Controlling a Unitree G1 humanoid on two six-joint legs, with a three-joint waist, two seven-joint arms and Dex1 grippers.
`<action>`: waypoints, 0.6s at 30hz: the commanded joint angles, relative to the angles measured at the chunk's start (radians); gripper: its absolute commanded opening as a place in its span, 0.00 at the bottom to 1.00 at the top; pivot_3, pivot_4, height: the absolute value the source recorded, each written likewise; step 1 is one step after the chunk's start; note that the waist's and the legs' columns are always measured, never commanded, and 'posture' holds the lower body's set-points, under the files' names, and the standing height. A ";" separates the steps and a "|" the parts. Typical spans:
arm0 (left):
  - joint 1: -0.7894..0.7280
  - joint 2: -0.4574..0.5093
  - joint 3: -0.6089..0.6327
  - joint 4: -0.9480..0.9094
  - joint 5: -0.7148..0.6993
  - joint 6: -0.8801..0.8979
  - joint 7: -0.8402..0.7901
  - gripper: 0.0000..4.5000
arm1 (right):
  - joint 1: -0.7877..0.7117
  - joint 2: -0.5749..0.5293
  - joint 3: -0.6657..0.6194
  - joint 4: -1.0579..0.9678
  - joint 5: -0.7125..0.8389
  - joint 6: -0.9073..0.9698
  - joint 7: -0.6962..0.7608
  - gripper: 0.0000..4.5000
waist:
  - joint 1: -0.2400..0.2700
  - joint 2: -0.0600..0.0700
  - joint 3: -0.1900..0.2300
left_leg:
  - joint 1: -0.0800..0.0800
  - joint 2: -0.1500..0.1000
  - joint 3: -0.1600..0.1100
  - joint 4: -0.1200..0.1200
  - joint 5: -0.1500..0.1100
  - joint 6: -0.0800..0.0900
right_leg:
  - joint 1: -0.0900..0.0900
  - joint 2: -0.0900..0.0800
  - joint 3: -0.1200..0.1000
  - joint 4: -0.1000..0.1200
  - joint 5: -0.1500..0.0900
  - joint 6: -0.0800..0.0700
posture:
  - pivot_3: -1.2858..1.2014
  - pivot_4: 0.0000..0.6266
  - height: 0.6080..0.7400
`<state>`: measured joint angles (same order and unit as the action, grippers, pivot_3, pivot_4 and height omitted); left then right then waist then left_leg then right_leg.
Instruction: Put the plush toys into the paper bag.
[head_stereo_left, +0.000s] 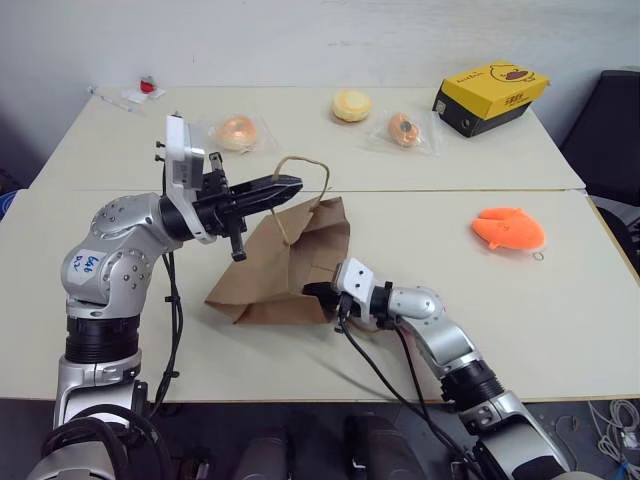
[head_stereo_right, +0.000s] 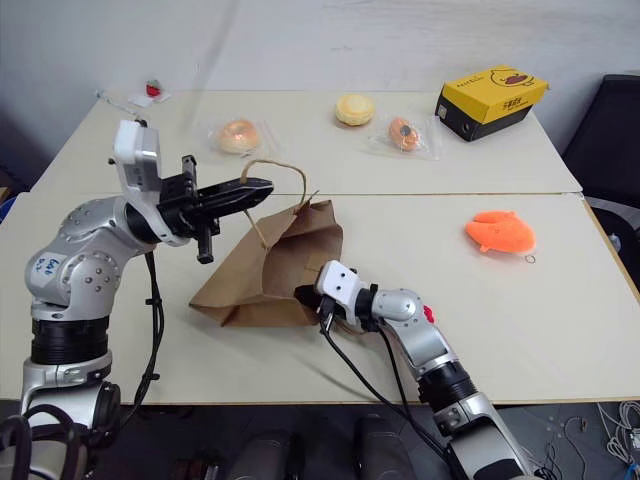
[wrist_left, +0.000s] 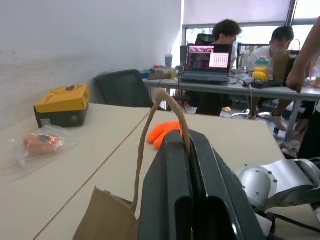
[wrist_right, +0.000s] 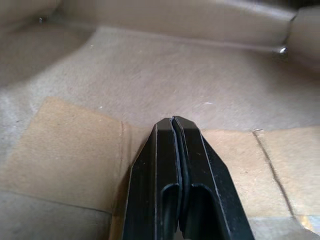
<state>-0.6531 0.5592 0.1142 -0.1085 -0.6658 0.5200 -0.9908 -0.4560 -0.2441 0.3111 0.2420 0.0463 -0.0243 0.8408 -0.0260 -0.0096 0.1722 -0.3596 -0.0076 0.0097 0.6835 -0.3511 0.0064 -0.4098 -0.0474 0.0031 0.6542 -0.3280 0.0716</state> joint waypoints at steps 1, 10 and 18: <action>0.012 -0.020 -0.039 -0.035 0.028 -0.043 -0.008 0.00 | 0.032 0.006 -0.037 -0.033 0.065 -0.017 0.022 0.01 | 0.001 0.000 0.000 | 0.000 0.000 0.000 0.000 0.000 0.000 | 0.000 0.000 0.000 0.000 0.000 0.000 | 0.52 0.24 1.00; -0.004 -0.047 -0.073 -0.046 0.024 -0.045 -0.017 0.00 | 0.115 -0.110 -0.173 -0.337 0.269 0.105 0.099 0.59 | 0.000 0.001 0.001 | -0.002 0.000 0.000 -0.001 0.000 0.000 | -0.002 0.000 0.000 0.000 0.000 0.000 | 0.52 0.24 1.00; -0.031 -0.053 -0.089 -0.023 0.026 -0.047 -0.037 0.00 | 0.355 -0.267 -0.483 -0.538 0.481 0.082 0.129 0.99 | 0.019 0.001 0.001 | -0.006 0.000 -0.001 0.000 0.000 0.000 | -0.003 0.000 -0.001 -0.002 0.000 0.000 | 0.52 0.24 1.00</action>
<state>-0.6637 0.5071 0.0189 -0.1107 -0.6311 0.4839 -1.0203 -0.1278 -0.4919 -0.1037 -0.2399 0.4827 0.0726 0.9694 -0.0065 -0.0090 0.1729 -0.3652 -0.0076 0.0084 0.6831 -0.3512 0.0067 -0.4132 -0.0473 0.0023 0.6524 -0.3279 0.0718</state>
